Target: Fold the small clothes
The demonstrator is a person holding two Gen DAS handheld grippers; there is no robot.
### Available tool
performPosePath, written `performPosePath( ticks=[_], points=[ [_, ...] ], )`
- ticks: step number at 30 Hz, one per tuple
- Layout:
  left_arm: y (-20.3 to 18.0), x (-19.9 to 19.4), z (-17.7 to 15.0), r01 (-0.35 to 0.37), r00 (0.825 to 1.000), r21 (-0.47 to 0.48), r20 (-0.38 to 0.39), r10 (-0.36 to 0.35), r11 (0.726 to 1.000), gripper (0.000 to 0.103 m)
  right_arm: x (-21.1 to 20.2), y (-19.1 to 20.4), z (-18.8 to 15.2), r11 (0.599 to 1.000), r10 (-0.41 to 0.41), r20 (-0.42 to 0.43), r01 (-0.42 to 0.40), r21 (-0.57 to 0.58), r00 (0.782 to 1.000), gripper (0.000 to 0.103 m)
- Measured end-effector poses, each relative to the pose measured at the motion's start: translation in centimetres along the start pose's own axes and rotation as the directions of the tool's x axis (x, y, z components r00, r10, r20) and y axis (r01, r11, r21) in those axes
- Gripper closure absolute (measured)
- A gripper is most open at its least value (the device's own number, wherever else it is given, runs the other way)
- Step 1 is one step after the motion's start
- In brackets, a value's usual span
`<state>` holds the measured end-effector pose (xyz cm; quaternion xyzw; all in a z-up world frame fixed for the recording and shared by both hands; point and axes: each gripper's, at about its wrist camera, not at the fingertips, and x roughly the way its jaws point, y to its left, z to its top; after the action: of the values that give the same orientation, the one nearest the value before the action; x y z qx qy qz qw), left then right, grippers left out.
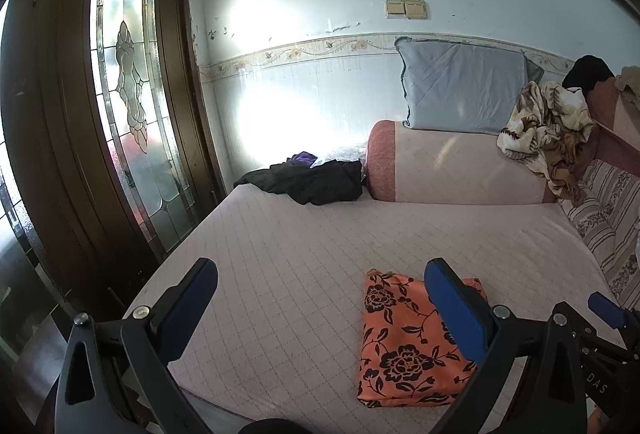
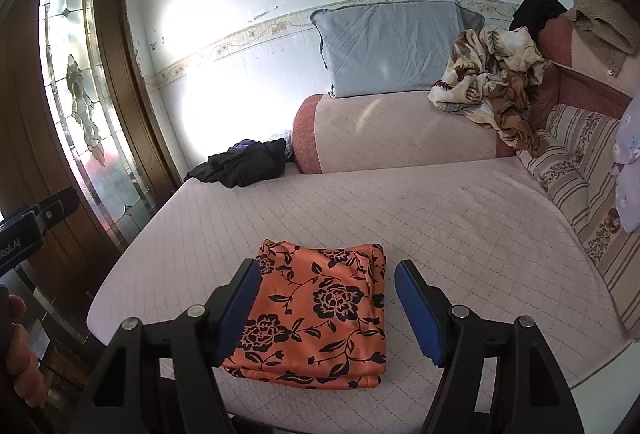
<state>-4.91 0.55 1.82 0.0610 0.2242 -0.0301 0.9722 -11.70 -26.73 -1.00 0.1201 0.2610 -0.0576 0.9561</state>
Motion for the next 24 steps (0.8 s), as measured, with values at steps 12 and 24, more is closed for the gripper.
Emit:
performPosePath(
  ticks=[12,24],
  points=[
    [-0.29,0.71,-0.28,0.006,1.0,0.004,-0.026,-0.006,1.0,0.0,0.58,0.02,-0.39,1.0,-0.001,-0.006,0.002,0.004,1.0,0.03],
    [0.17,0.07,-0.12,0.007,1.0,-0.013,-0.014,-0.007,1.0,0.0,-0.05,0.22,-0.29,1.0,-0.004,0.014,0.004,0.003,1.0,0.03]
  ],
)
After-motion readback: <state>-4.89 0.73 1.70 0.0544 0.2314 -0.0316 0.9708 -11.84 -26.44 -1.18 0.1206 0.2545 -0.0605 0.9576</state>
